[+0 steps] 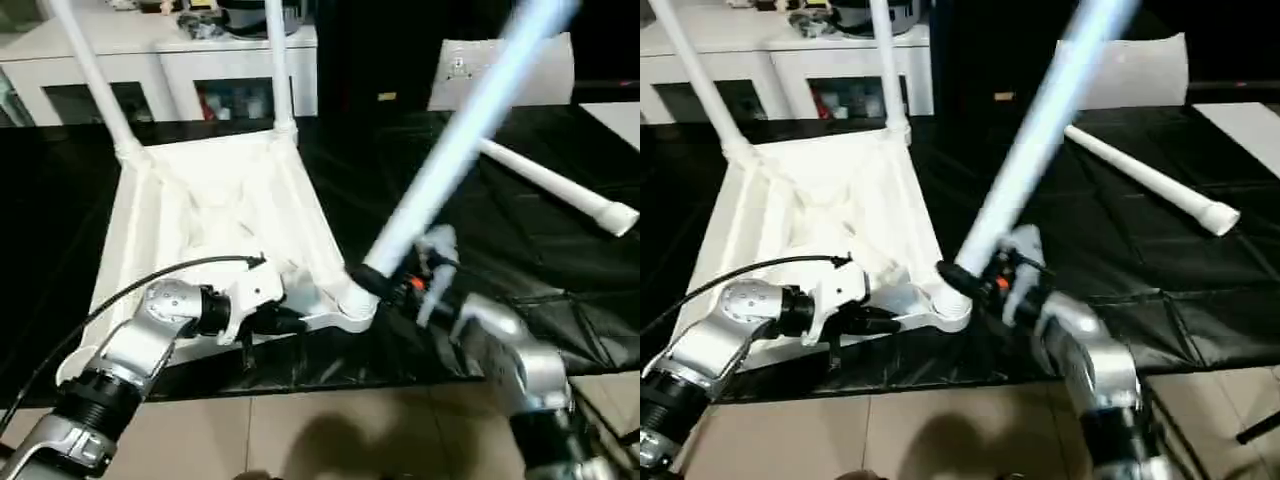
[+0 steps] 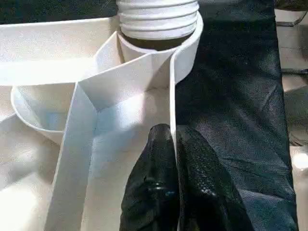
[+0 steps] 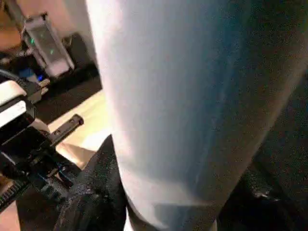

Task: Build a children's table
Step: Insert table leg to table base

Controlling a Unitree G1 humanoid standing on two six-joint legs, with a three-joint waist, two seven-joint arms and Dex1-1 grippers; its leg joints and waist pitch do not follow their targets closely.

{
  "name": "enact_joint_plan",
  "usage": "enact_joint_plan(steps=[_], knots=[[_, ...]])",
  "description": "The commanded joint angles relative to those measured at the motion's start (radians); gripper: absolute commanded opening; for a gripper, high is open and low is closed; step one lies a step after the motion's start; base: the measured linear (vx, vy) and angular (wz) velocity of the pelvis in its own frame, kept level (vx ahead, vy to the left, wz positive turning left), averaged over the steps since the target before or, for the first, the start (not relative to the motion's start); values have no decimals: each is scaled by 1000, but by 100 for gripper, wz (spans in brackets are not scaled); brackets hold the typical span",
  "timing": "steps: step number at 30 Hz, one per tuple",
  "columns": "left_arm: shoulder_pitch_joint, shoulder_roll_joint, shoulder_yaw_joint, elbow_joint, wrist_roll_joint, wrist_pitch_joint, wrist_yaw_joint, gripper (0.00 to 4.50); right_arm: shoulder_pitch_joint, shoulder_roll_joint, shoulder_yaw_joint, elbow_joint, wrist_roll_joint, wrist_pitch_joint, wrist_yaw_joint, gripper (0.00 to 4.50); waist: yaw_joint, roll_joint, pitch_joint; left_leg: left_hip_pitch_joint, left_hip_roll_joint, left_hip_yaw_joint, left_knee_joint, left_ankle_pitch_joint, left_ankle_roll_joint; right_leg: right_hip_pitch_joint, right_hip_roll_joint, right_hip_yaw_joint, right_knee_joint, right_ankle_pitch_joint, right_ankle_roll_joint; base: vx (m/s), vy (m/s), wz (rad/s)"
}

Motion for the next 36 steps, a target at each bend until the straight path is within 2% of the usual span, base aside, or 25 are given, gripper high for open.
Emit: enact_joint_plan(steps=[1, 2, 4, 5, 7, 8, 10, 12, 13, 14, 15, 17, 20, 23, 24, 25, 26, 27, 29, 30, 31, 33, 36], knots=[[-33, 5, 58, -10, -10, -7, 35, 0, 65, -18, 39, 33, -66, -7, -24, 190, -6, 14, -44, 26, 50, -41, -86, -545, -10, 13, -78, 36, -115, -664, -13, 0, 0, 0], [-33, 5, 58, -10, -9, -8, 36, 0, 80, -25, 56, 17, -85, -24, -21, 190, -5, 13, -45, 31, 51, -41, -86, -548, -9, 12, -77, 34, -118, -664, -13, 0, 0, 0], [-34, 6, 57, -8, -5, -9, 36, 0, 100, -50, 99, -6, -129, -62, -5, 190, -5, 14, -43, 28, 51, -43, -88, -549, -9, 15, -79, 33, -115, -657, -15, 0, 0, 0], [-35, 7, 54, -7, 0, -11, 36, 0, 103, -66, 122, -12, -162, -91, 5, 190, -6, 5, -43, 26, 52, -43, -89, -544, -8, 16, -79, 34, -114, -658, -12, 0, 0, 0], [-35, 10, 50, -8, 8, -14, 35, 0, 100, -82, 141, -14, -194, -119, 25, 190, -4, 2, -42, 23, 51, -41, -89, -528, -4, 15, -84, 39, -114, -675, -9, 0, 0, 0], [-34, 14, 47, -9, 14, -17, 34, 0, 93, -92, 152, -12, -208, -126, 38, 190, -3, 5, -43, 24, 51, -42, -88, -526, -3, 14, -85, 38, -113, -676, -10, 0, 0, 0], [-31, 19, 43, -11, 21, -22, 35, 0, 74, -109, 176, -1, -224, -132, 60, 190, -2, -9, -42, 20, 53, -43, -89, -512, 4, 16, -85, 39, -114, -679, -9, 0, 0, 0], [-29, 25, 40, -13, 28, -26, 35, 0, 55, -118, 195, 14, -233, -136, 78, 190, -2, -2, -41, 20, 53, -44, -90, -515, 3, 16, -85, 38, -113, -682, -8, 0, 0, 0], [-29, 27, 39, -14, 29, -27, 34, 0, 52, -120, 198, 17, -235, -138, 79, 190, -3, -15, -40, 17, 53, -46, -90, -514, 5, 18, -86, 36, -113, -689, -4, 0, 0, 0], [-28, 29, 37, -16, 32, -28, 33, 0, 44, -122, 204, 24, -236, -142, 84, 190, -2, -9, -40, 18, 54, -47, -90, -520, 2, 18, -87, 36, -114, -695, -3, 0, 0, 0], [-27, 36, 31, -19, 39, -34, 26, 0, 28, -123, 212, 40, -235, -143, 97, 190, -3, -16, -39, 20, 54, -48, -90, -529, -1, 15, -88, 32, -115, -709, 2, 0, 0, 0], [-31, 48, 18, -17, 51, -54, 6, 0, -1, -122, 218, 68, -220, -137, 132, 190, -9, -16, -37, 22, 55, -51, -90, -555, -7, 15, -88, 28, -121, -722, 8, 0, 0, 0], [-40, 55, 0, -14, 51, -84, -35, 0, -28, -117, 210, 94, -190, -115, 184, 190, -16, -22, -35, 26, 54, -54, -89, -583, -15, 14, -89, 24, -127, -741, 16, 0, 0, 0], [-64, 57, -26, -4, 55, -116, -92, 0, -47, -126, 224, 105, -173, -92, 251, 190, -17, -24, -36, 21, 54, -57, -91, -575, -10, 18, -91, 30, -123, -735, 11, 0, 0, 0], [-75, 56, -37, 2, 58, -126, -112, 0, -51, -129, 233, 108, -168, -85, 276, 190, -12, -24, -39, 22, 56, -54, -92, -560, -8, 15, -92, 39, -116, -709, -3, 0, 0, 0], [-81, 55, -42, 4, 60, -131, -122, 0, -51, -131, 241, 106, -166, -82, 289, 190, -8, -16, -41, 19, 59, -53, -96, -545, -9, 17, -94, 45, -111, -677, -22, 0, 0, 0], [-93, 53, -49, 13, 65, -138, -129, 0, -52, -133, 251, 108, -165, -79, 307, 190, -6, -18, -42, 16, 60, -52, -98, -535, -7, 19, -92, 48, -108, -657, -29, 0, 0, 0], [-100, 51, -53, 19, 69, -143, -133, 0, -53, -134, 257, 110, -164, -76, 318, 190, 0, -20, -48, 12, 64, -52, -101, -503, -4, 23, -92, 55, -99, -600, -49, 0, 0, 0], [-135, 43, -71, 56, 90, -165, -146, 0, -51, -144, 295, 116, -186, -87, 355, 190, 11, -14, -52, 9, 66, -47, -103, -462, 2, 26, -90, 61, -90, -523, -79, 0, 0, 0], [-163, 36, -84, 89, 108, -182, -156, 0, -45, -150, 325, 114, -202, -90, 380, 190, 17, -15, -54, 7, 66, -43, -104, -430, 6, 28, -89, 64, -85, -472, -100, 0, 0, 0], [-169, 34, -87, 96, 112, -187, -158, 0, -44, -151, 331, 113, -205, -91, 388, 190, 22, -16, -59, 3, 68, -42, -105, -399, 7, 36, -90, 65, -77, -424, -114, 0, 0, 0], [-181, 32, -92, 112, 123, -197, -161, 0, -43, -155, 345, 113, -215, -94, 400, 190, 29, -20, -60, -1, 67, -38, -105, -369, 15, 40, -89, 65, -75, -401, -122, 0, 0, 0], [-209, 27, -107, 158, 143, -221, -171, 0, -43, -154, 364, 113, -228, -93, 418, 190, 42, -19, -67, 2, 68, -34, -104, -315, 21, 42, -89, 65, -72, -379, -123, 0, 0, 0]])
